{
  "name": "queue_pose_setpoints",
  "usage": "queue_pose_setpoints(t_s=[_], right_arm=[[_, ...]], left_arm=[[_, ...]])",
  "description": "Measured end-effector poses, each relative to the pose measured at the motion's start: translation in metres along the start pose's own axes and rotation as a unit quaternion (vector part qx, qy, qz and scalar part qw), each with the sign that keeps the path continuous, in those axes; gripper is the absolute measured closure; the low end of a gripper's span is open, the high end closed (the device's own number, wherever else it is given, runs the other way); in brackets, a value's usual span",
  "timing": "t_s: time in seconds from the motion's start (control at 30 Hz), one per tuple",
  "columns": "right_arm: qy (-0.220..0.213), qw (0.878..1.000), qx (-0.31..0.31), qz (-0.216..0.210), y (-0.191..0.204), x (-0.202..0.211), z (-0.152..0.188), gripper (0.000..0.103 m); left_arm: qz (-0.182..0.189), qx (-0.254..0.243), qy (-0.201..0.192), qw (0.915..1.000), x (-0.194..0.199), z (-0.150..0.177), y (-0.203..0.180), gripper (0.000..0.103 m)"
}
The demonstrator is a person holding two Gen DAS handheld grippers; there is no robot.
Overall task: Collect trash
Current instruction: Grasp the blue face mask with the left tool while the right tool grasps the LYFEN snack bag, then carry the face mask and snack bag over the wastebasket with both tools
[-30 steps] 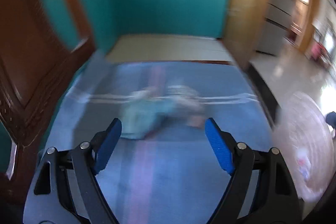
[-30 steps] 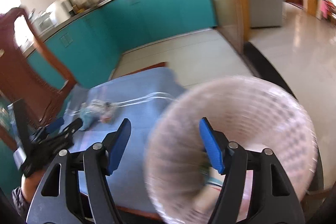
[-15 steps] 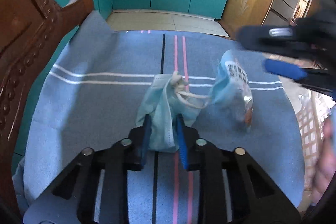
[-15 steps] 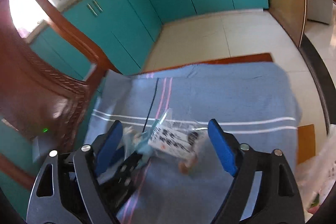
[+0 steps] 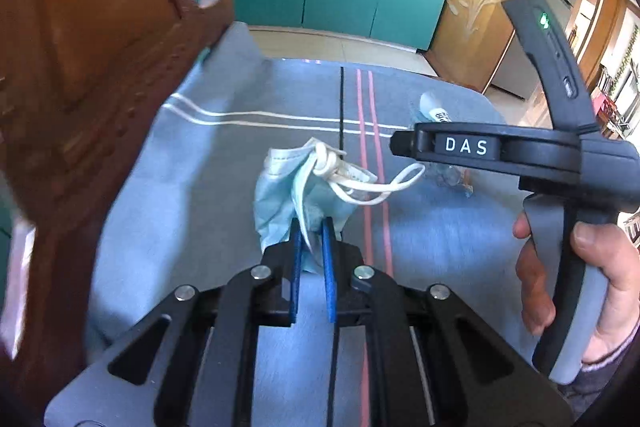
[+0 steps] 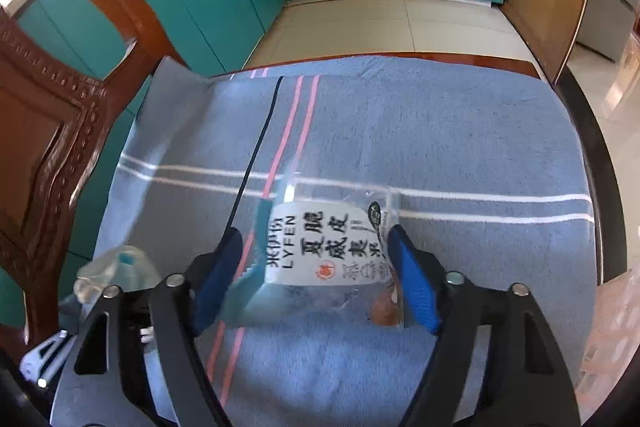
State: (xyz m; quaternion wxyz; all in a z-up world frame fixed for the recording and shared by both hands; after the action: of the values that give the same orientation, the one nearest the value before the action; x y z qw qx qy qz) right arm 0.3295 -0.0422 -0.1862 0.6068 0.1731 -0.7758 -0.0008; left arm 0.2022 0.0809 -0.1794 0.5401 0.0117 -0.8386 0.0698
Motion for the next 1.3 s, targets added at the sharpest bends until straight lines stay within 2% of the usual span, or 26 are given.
queue_pose_setpoints(t_s=[0.17,0.53,0.87,1.07,1.13,1.3], right_arm=[[-0.005,1.0,0.001,-0.011,0.001,0.009,0.015,0.041],[-0.072,0.997,0.019,0.004,-0.005,0.076,0.066,0.041],[-0.089,0.996,-0.001,-0.002,-0.03,0.104,0.094,0.041],[-0.095,0.996,0.002,-0.001,-0.032,0.11,0.103,0.041],[-0.099,0.995,0.002,-0.004,-0.032,0.114,0.105,0.041],[-0.129,0.992,-0.004,0.0,-0.042,0.139,0.111,0.041]], left_arm=[[-0.005,-0.004,-0.017,0.9998,0.021,0.012,0.0,0.091],[-0.012,-0.021,-0.051,0.9984,0.045,0.019,-0.007,0.091],[-0.01,-0.037,-0.081,0.996,0.075,0.027,-0.019,0.091],[-0.001,-0.039,-0.093,0.9949,0.089,0.03,-0.019,0.091],[0.013,-0.032,-0.095,0.9949,0.094,0.029,-0.017,0.091],[0.03,-0.02,-0.108,0.9935,0.107,0.028,-0.007,0.092]])
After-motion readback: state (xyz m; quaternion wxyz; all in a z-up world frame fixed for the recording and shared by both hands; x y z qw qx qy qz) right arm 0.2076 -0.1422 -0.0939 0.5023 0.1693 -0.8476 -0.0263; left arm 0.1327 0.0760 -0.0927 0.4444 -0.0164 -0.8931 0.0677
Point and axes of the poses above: each gripper's, at about its wrist camera, not at the fingertips, and x roughly against the way its jaws point, y to its left, z to its underside, the point moved 2 cm from there along -x, roughly the way its jaws point, and after that the axes turned 15 degrees about y, right-handed, at the moved point
